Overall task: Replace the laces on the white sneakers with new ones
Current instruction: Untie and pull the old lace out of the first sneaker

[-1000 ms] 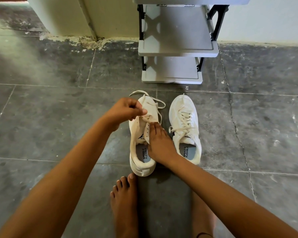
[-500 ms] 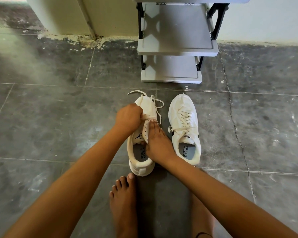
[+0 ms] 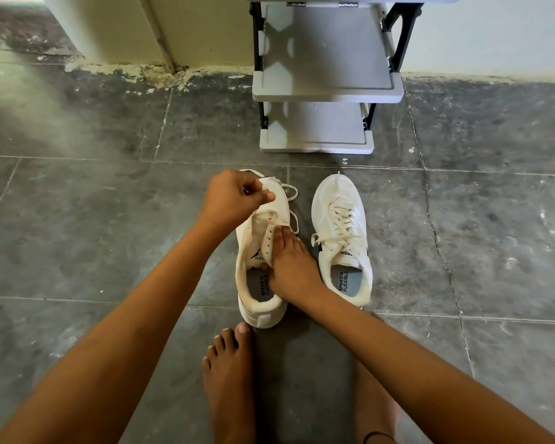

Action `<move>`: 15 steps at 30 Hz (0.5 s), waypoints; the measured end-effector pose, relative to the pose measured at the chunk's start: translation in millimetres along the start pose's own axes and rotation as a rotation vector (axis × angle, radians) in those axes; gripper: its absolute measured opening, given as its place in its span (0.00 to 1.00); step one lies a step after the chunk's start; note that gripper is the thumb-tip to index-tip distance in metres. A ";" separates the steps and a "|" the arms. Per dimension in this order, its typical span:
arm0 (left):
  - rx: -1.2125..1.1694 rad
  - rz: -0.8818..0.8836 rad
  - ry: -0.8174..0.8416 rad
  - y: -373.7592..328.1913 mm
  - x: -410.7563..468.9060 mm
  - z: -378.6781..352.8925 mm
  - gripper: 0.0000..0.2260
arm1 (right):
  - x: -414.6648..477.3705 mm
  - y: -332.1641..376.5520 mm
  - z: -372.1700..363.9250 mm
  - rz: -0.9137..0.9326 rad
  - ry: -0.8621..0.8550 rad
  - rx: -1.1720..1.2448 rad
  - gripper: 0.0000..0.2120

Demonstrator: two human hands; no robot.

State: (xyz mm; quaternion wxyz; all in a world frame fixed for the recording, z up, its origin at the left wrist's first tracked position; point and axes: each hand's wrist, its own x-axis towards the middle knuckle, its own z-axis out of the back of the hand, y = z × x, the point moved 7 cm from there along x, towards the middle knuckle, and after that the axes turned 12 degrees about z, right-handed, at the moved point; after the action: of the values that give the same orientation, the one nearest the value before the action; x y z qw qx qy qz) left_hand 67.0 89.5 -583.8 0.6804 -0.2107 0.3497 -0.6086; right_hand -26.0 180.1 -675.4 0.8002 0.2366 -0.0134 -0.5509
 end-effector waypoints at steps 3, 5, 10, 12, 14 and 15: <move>-0.044 0.055 -0.043 14.3 2.0 1.2 0.07 | 0.7 0.8 1.4 0.001 -0.012 -0.003 0.39; 0.122 0.063 -0.025 20.2 7.3 -4.8 0.10 | 0.5 0.6 1.4 0.001 -0.012 -0.004 0.39; 0.510 0.038 0.126 35.1 11.0 -31.3 0.13 | -0.1 0.3 0.7 0.003 -0.003 -0.013 0.38; 0.561 0.006 0.095 32.1 10.1 -36.0 0.10 | 0.5 1.0 0.6 0.007 -0.004 -0.011 0.38; 0.668 -0.039 0.066 23.8 10.4 -40.6 0.07 | 0.1 1.0 2.3 0.007 -0.012 -0.007 0.38; 0.731 -0.071 0.058 19.1 10.6 -43.7 0.06 | -0.4 0.8 2.8 0.005 -0.014 -0.007 0.38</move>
State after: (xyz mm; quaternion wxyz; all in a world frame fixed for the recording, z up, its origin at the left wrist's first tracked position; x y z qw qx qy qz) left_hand 48.1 88.5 -628.8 0.6790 0.0516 0.1208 -0.7223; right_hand -26.2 179.6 -672.5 0.8024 0.2298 -0.0174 -0.5504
